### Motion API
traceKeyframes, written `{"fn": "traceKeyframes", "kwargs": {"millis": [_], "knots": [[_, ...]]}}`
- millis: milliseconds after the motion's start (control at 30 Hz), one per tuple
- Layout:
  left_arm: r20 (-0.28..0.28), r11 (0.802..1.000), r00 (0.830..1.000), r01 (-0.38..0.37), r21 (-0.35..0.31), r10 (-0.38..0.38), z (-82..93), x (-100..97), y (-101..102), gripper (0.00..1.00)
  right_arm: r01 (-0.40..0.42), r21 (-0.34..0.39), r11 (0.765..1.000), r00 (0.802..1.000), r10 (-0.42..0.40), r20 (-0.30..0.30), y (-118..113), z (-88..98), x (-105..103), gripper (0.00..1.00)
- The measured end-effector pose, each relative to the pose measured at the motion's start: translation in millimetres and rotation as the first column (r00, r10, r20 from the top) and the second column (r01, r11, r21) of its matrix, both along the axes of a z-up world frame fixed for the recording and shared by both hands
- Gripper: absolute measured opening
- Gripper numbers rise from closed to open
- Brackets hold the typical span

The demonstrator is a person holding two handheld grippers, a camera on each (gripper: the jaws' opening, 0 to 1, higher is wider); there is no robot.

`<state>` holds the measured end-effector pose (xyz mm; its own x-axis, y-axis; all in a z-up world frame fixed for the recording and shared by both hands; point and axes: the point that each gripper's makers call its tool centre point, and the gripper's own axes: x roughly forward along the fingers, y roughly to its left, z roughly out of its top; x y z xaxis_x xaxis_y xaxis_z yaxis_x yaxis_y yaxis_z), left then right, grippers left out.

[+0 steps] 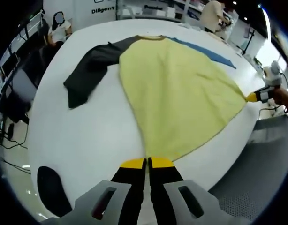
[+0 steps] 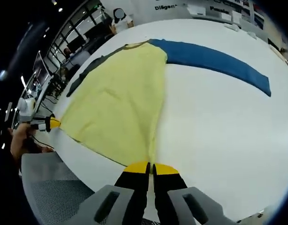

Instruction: Fold the garment on the visible template until the final outline fits inside the template.

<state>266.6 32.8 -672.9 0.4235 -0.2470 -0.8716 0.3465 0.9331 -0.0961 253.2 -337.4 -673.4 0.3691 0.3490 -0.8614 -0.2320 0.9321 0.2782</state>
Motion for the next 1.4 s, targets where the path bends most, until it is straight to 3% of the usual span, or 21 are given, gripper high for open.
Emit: {"fn": "traceKeyframes", "kwargs": {"millis": [500, 700, 867, 933, 1067, 1200, 1400], "knots": [[-0.013, 1.000, 1.000, 0.021, 0.009, -0.020, -4.2, -11.3, -8, 0.00, 0.001, -0.038, 0.999, 1.000, -0.001, -0.022, -9, -1.7, -6, 0.00], [-0.011, 1.000, 1.000, 0.009, 0.016, -0.008, -4.6, -11.2, -7, 0.00, -0.076, -0.061, 0.995, 0.997, 0.077, 0.012, -6, -2.5, -7, 0.00], [-0.007, 1.000, 1.000, -0.021, 0.004, 0.021, -4.8, -10.8, -8, 0.00, -0.110, -0.065, 0.992, 0.993, 0.113, 0.042, -5, 8.1, -9, 0.20], [-0.007, 1.000, 1.000, -0.025, -0.002, 0.025, -5.1, -11.4, -9, 0.00, -0.136, -0.077, 0.988, 0.989, 0.141, 0.051, -4, 11.2, -9, 0.21], [-0.005, 0.999, 0.999, -0.034, -0.001, 0.034, -5.2, -11.4, -9, 0.00, -0.189, -0.111, 0.976, 0.972, 0.202, 0.119, 1, 14.5, -3, 0.19], [-0.004, 0.999, 0.999, -0.036, -0.003, 0.036, -5.5, -11.7, -10, 0.00, -0.200, -0.097, 0.975, 0.973, 0.209, 0.097, 8, 6.2, -6, 0.18], [-0.004, 0.999, 0.999, -0.045, -0.008, 0.044, -5.7, -11.9, -10, 0.00, -0.224, -0.161, 0.961, 0.967, 0.239, 0.085, 4, -4.6, -8, 0.06]]}}
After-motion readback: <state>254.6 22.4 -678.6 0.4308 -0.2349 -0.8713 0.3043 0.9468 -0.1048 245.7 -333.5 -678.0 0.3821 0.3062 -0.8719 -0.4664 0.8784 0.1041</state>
